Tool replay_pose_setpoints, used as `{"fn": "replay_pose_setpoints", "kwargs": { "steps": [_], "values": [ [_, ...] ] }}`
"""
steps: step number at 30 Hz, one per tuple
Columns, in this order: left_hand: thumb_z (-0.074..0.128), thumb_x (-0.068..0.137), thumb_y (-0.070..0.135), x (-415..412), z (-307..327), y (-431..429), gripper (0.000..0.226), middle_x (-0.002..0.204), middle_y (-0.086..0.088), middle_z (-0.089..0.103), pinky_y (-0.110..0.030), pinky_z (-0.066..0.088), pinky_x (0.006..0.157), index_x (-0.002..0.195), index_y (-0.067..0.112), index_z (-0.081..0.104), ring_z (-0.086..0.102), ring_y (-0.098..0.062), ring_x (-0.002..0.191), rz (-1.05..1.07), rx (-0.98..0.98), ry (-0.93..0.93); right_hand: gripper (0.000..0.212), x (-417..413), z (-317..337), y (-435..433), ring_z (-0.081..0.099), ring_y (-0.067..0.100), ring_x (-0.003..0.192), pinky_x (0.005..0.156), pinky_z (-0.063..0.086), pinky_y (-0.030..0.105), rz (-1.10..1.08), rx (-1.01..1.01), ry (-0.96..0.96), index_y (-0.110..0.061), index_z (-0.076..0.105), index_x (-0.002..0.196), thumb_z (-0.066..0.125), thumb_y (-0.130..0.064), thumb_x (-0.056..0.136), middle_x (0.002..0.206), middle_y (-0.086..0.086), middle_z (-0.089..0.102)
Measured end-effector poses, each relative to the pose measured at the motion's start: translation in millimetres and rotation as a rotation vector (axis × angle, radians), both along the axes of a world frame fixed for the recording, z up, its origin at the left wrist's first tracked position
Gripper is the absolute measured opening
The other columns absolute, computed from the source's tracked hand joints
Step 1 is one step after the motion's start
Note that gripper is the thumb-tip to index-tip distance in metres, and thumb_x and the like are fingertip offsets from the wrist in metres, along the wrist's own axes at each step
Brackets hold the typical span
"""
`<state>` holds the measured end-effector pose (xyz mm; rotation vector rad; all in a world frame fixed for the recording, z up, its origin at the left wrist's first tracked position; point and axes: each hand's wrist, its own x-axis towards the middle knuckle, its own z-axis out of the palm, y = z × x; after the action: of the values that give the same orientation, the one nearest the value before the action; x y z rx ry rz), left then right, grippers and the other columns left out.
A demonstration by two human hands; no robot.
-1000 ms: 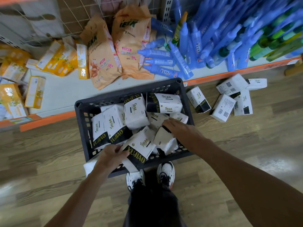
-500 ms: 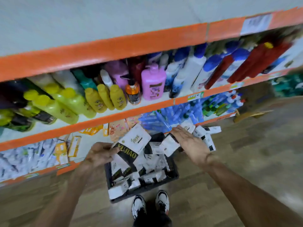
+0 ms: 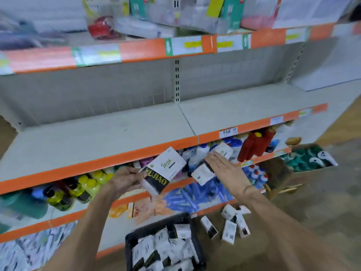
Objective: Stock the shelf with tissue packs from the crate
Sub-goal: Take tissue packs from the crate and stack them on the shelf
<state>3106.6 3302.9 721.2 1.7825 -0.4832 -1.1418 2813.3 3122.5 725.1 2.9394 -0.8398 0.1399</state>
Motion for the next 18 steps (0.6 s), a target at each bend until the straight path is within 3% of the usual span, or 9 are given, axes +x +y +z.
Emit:
{"fn": "replay_pose_setpoints", "kwargs": {
  "steps": [1,3,5,7,9,12,14,18],
  "values": [
    [0.067,0.088,0.010,-6,11,-5,0.015,0.086,-0.011,0.059,-0.020,0.058,0.067,0.096,-0.002,0.063,0.061,-0.018,0.082,0.001,-0.007,-0.016,0.107,-4,6,-9,0.052,0.022,0.126,0.087,0.054,0.033,-0.004,-0.042,-0.012,-0.003,0.061,0.128,0.068,0.028,0.026,0.133,0.011,0.059],
    [0.066,0.088,0.011,-17,30,-17,0.010,0.082,-0.010,0.061,-0.021,0.059,0.067,0.087,0.001,0.063,0.061,-0.017,0.079,0.022,-0.030,-0.029,0.105,-7,24,-26,0.053,0.027,0.127,0.090,0.055,0.036,0.014,-0.057,-0.037,-0.001,0.057,0.132,0.066,0.029,0.032,0.136,0.013,0.056],
    [0.066,0.088,0.011,-26,43,-29,0.013,0.075,-0.006,0.069,-0.021,0.059,0.066,0.081,0.000,0.065,0.065,-0.015,0.077,0.047,-0.057,-0.025,0.098,-8,43,-40,0.037,0.028,0.139,0.102,0.048,0.039,0.047,-0.056,-0.088,0.001,0.040,0.143,0.058,0.031,0.052,0.149,0.015,0.040],
    [0.066,0.089,0.011,-33,53,-40,0.016,0.067,-0.004,0.070,-0.020,0.058,0.066,0.079,-0.002,0.065,0.068,-0.011,0.068,0.084,-0.079,-0.035,0.092,-8,61,-53,0.010,0.021,0.149,0.118,0.025,0.033,0.099,-0.058,-0.069,-0.005,0.014,0.153,0.045,0.027,0.073,0.161,0.006,0.010],
    [0.065,0.090,0.012,-37,61,-48,0.022,0.064,-0.006,0.065,-0.020,0.059,0.066,0.071,0.001,0.064,0.065,-0.011,0.062,0.136,-0.108,-0.065,0.086,-4,73,-69,-0.002,0.016,0.149,0.118,0.010,0.027,0.111,-0.031,-0.055,-0.011,0.003,0.155,0.041,0.020,0.084,0.162,0.002,-0.002],
    [0.062,0.092,0.013,-34,76,-52,0.035,0.066,-0.011,0.059,-0.021,0.059,0.066,0.058,0.007,0.064,0.061,-0.012,0.057,0.203,-0.132,-0.112,0.087,12,78,-86,0.004,0.015,0.149,0.118,0.020,0.030,0.105,-0.060,-0.112,-0.012,0.012,0.154,0.052,0.018,0.083,0.163,0.003,0.007],
    [0.057,0.095,0.014,-27,85,-54,0.043,0.062,-0.012,0.065,-0.019,0.058,0.061,0.054,0.003,0.069,0.064,-0.016,0.055,0.202,-0.150,-0.106,0.084,27,76,-94,0.014,0.015,0.148,0.112,0.036,0.033,0.075,-0.065,-0.132,-0.012,0.025,0.151,0.058,0.016,0.080,0.160,0.003,0.020],
    [0.056,0.096,0.014,-1,85,-65,0.028,0.087,-0.018,0.066,-0.016,0.056,0.059,0.079,-0.007,0.063,0.065,-0.017,0.075,0.313,-0.171,-0.080,0.083,56,65,-107,0.034,0.015,0.141,0.087,0.054,0.033,0.019,-0.065,-0.147,-0.017,0.044,0.137,0.076,0.009,0.065,0.148,0.000,0.043]
  ]
}}
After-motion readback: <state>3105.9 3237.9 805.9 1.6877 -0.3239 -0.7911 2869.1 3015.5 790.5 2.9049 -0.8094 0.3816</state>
